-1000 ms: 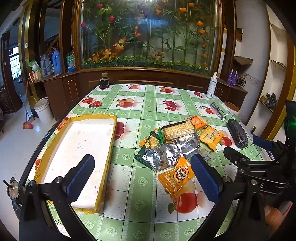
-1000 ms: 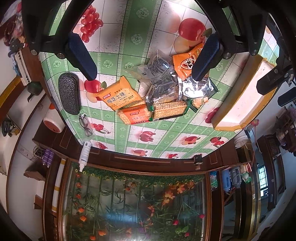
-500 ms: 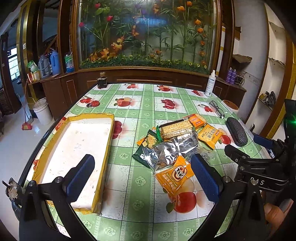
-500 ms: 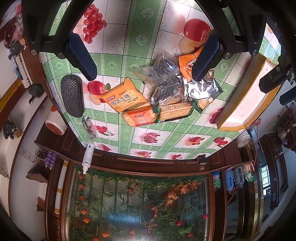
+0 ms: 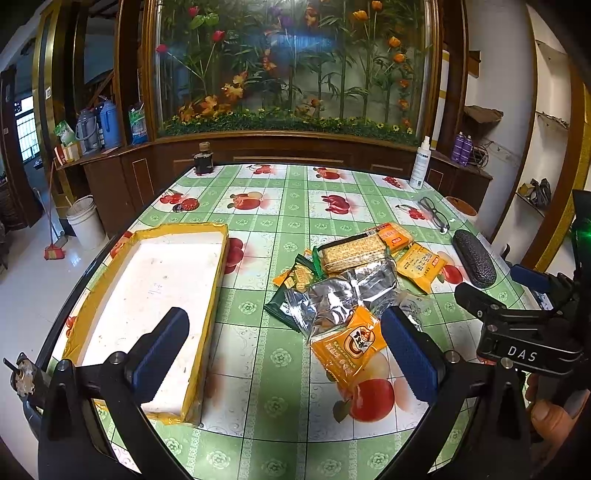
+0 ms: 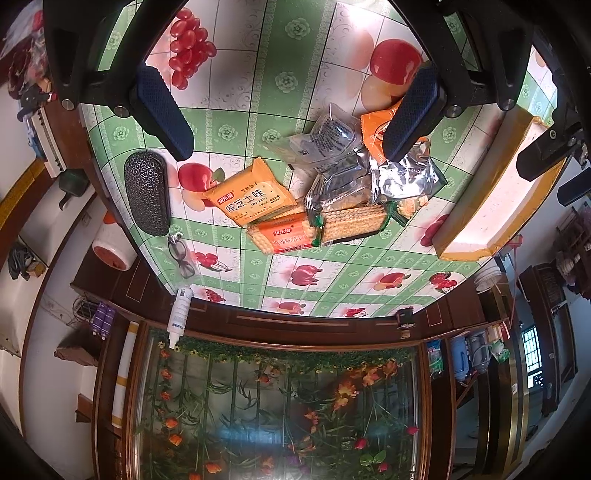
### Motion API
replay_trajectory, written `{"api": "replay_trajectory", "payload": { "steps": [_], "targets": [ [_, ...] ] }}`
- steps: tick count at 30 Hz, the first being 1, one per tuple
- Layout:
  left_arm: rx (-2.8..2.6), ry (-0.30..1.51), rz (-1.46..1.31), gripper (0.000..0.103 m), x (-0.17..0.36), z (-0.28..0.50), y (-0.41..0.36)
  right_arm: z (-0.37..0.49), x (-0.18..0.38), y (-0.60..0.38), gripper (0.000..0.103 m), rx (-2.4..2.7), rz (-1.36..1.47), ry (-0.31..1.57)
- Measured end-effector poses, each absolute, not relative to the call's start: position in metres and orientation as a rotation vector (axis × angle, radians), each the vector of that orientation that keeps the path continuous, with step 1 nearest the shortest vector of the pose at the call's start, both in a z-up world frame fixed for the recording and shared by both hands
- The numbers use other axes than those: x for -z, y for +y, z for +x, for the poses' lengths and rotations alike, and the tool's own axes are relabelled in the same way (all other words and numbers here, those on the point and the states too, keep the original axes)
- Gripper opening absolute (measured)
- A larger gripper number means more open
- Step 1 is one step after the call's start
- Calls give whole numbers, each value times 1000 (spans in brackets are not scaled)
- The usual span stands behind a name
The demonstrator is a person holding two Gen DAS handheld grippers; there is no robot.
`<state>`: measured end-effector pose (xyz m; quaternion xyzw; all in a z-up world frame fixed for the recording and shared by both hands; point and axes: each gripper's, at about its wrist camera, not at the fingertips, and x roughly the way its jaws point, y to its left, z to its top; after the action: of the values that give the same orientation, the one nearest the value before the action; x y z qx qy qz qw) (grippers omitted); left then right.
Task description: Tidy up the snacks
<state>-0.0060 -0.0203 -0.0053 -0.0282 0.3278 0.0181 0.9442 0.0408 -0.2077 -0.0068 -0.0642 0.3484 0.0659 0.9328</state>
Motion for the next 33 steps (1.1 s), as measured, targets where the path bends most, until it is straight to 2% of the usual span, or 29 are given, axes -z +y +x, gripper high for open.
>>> {"api": "replay_trajectory", "payload": {
  "steps": [19, 27, 33],
  "targets": [
    [-57, 683, -31, 103, 11, -3, -20, 41, 14, -222, 103, -136, -110, 729],
    [202, 876, -436, 103, 71, 25, 9, 44, 39, -245, 103, -165, -85, 777],
    [196, 925, -146, 103, 86, 40, -49, 50, 55, -263, 103, -215, 5, 822]
  ]
}}
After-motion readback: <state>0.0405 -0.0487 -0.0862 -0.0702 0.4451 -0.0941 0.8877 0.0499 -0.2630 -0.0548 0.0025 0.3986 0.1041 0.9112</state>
